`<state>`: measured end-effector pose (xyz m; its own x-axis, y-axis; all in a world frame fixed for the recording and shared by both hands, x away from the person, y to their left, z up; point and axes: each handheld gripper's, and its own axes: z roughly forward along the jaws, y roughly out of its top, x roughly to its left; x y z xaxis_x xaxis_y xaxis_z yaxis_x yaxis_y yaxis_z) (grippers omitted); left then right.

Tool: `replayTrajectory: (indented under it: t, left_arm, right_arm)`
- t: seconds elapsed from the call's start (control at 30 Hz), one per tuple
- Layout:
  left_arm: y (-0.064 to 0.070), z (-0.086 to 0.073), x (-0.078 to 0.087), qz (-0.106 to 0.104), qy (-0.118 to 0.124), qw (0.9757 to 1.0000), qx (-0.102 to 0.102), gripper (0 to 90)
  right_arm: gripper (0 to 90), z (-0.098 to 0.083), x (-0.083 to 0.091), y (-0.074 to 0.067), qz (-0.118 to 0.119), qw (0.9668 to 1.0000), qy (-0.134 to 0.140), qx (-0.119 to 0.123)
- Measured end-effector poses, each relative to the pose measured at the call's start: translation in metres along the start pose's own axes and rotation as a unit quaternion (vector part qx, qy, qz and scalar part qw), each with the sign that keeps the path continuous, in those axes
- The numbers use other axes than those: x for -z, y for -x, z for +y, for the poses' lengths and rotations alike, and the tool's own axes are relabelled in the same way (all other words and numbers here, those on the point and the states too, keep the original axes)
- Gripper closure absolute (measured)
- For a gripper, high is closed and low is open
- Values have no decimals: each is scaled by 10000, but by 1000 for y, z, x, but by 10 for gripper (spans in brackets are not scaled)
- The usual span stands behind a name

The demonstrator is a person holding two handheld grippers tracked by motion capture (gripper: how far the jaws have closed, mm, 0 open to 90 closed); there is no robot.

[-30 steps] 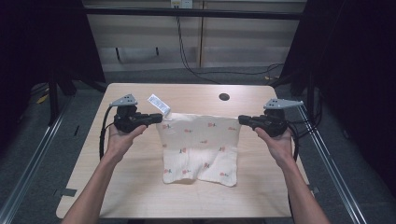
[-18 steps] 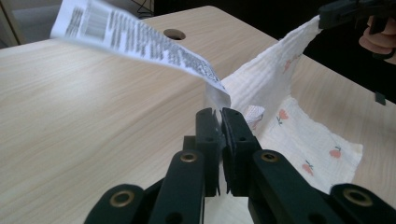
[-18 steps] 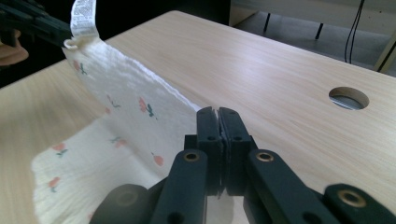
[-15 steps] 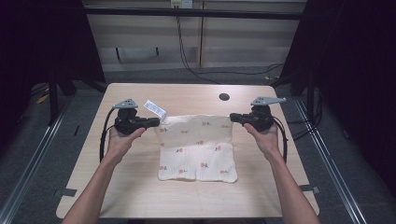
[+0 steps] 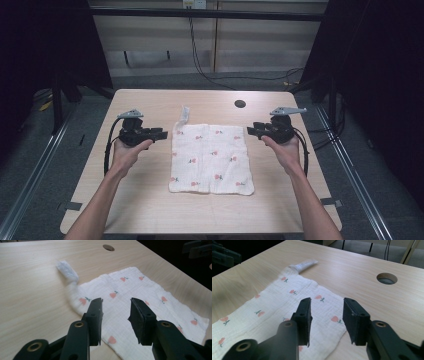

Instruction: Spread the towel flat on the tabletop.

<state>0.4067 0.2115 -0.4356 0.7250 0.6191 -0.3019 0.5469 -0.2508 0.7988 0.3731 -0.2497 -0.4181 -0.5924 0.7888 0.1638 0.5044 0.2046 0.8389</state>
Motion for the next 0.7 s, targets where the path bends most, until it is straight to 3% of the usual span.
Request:
replayTrajectory:
  t: [0.07,0.13,0.2,0.23,0.3,0.37,0.4,0.43,0.5,0.6,0.63,0.7]
  left_arm:
    - [5,-10,1,-206,-14,9998,44,597]
    - [10,-15,-1,-171,-177,9997,-26,610]
    - [18,-22,-5,-276,-314,9990,-164,626]
    - [21,-24,-6,-294,-363,9986,-231,642]
    - [33,-30,-7,-390,-565,9969,-390,652]
    - [46,-41,-2,-401,-670,9954,-564,669]
    - [46,-41,-2,-401,-670,9954,-564,670]
    - [52,-47,-1,-374,-818,9936,-687,671]
    - [55,-55,-4,-456,-896,9921,-747,670]
    - [55,-57,-10,-459,-1016,9910,-747,675]
    - [54,-58,-19,-505,-1110,9899,-721,672]
    - [52,-58,-26,-570,-1137,9897,-657,664]
  right_arm:
    - [523,-7,8,-5,-26,9998,144,-125]
    - [523,-13,10,-8,83,9998,165,-126]
    - [522,-21,8,-14,21,10000,-38,6]
    - [528,-28,7,-19,104,9998,-172,45]
    - [538,-31,6,-23,122,9996,-246,100]
    - [557,-42,5,-34,266,9985,-398,254]
    - [557,-42,5,-34,266,9985,-398,254]
    - [557,-51,3,-43,339,9971,-573,373]
    - [558,-60,-1,-52,349,9948,-768,566]
    - [569,-66,-4,-57,415,9940,-820,590]
    - [569,-69,-9,-58,329,9928,-940,672]
    - [567,-72,-14,-56,385,9925,-999,597]
